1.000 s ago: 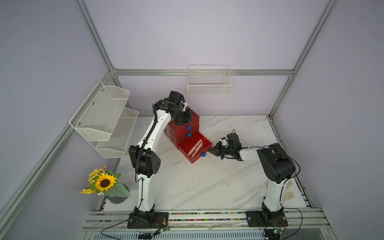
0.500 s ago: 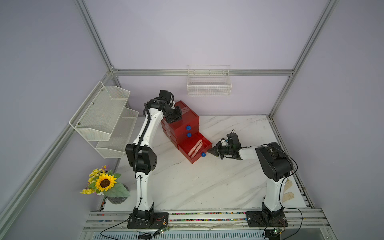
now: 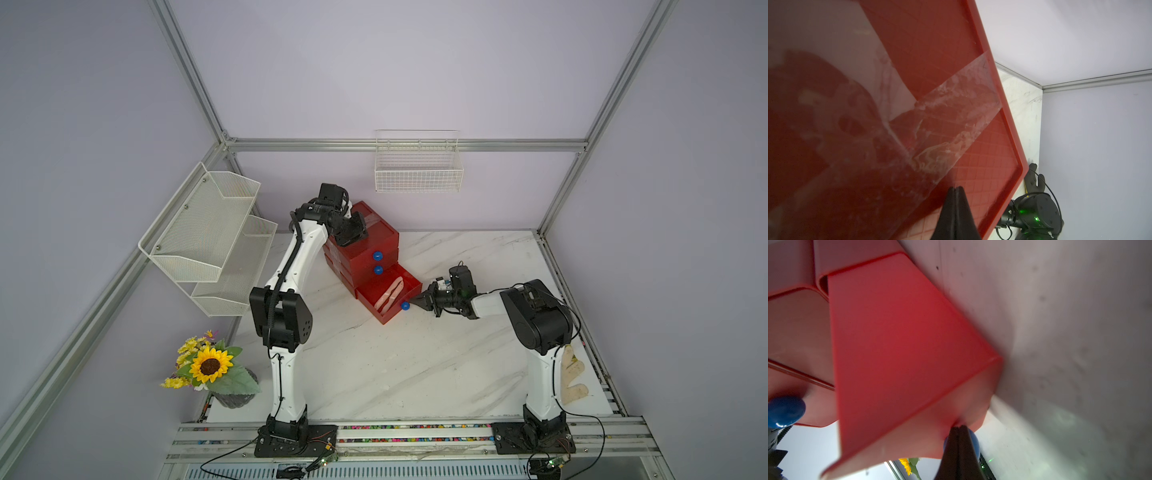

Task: Place the fruit knives into the drawer by color
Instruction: Close the drawer in the storage box.

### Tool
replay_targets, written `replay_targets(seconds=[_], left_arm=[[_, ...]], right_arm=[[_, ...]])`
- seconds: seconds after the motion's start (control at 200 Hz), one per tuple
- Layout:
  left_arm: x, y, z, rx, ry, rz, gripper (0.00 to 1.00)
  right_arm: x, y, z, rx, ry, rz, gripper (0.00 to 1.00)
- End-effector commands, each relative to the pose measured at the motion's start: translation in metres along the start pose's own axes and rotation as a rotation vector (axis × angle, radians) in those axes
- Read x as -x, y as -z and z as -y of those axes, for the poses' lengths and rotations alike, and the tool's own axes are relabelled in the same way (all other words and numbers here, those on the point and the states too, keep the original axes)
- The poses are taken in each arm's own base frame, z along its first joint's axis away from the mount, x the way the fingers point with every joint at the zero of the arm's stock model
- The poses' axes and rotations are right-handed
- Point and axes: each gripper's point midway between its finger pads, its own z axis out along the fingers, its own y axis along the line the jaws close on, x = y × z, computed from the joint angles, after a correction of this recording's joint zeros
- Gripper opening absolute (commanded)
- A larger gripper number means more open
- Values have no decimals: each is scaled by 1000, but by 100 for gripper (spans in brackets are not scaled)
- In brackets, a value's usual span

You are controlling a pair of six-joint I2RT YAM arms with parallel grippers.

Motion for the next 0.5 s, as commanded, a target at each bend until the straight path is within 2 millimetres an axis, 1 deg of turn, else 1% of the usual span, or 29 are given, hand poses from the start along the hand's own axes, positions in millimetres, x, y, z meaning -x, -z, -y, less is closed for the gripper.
replay_targets(seconds=[0.0, 0.11, 0.225, 0.31, 0.495], left_arm=[[-46, -29, -45, 142, 65, -181, 0], [-52, -34, -47, 138, 69, -203, 0], [-57, -38, -49, 138, 68, -221, 0], [-62, -39, -50, 137, 62, -234, 0], [-75, -44, -50, 133, 51, -268, 0]], right_arm=[[-2, -16, -39, 100, 68, -29, 0], [3, -26, -55, 144, 68, -36, 0], [9, -39, -65, 170, 65, -49, 0], [17, -50, -70, 193, 57, -58, 0], [33, -75, -73, 235, 20, -85, 0]])
